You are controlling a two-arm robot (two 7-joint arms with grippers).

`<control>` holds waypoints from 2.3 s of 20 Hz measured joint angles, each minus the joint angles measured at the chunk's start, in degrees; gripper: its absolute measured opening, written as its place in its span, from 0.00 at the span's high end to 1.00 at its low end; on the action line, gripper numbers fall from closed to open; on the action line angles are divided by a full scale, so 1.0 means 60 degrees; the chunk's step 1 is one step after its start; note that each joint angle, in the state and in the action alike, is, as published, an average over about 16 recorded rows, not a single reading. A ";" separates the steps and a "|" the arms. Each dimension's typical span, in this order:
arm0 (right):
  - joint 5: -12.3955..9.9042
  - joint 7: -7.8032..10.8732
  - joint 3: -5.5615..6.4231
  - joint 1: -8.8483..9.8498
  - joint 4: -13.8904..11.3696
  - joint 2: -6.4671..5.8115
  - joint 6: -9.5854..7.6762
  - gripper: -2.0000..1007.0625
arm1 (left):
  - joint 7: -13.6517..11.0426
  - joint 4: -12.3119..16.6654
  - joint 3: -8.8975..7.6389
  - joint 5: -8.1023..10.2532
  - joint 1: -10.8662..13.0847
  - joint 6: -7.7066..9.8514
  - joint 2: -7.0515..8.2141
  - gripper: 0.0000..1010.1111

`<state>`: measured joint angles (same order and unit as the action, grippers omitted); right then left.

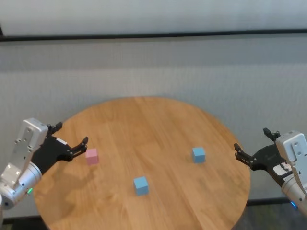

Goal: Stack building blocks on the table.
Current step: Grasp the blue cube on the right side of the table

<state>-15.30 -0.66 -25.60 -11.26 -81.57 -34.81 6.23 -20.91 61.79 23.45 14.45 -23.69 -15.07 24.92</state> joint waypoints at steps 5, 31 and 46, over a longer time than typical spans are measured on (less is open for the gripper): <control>-0.0504 0.0377 0.0138 0.0089 -0.0454 -0.0120 -0.0691 0.00 | 0.0542 0.0199 -0.0200 -0.0176 0.0232 0.0027 0.0001 0.01; -0.2566 -0.1709 0.0531 -0.0395 -0.1818 0.2354 -0.7476 0.00 | 0.0044 -0.0034 0.0008 -0.0037 0.0000 -0.0005 -0.0020 0.01; -0.1608 -0.2113 0.0109 -0.1725 0.0531 0.3674 -0.7020 0.00 | -0.0001 -0.0056 0.0028 -0.0021 -0.0023 -0.0009 -0.0023 0.01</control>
<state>-24.95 -13.34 -24.95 -21.61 -78.39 -12.77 -35.88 -20.92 61.45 23.62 14.32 -23.83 -15.12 24.79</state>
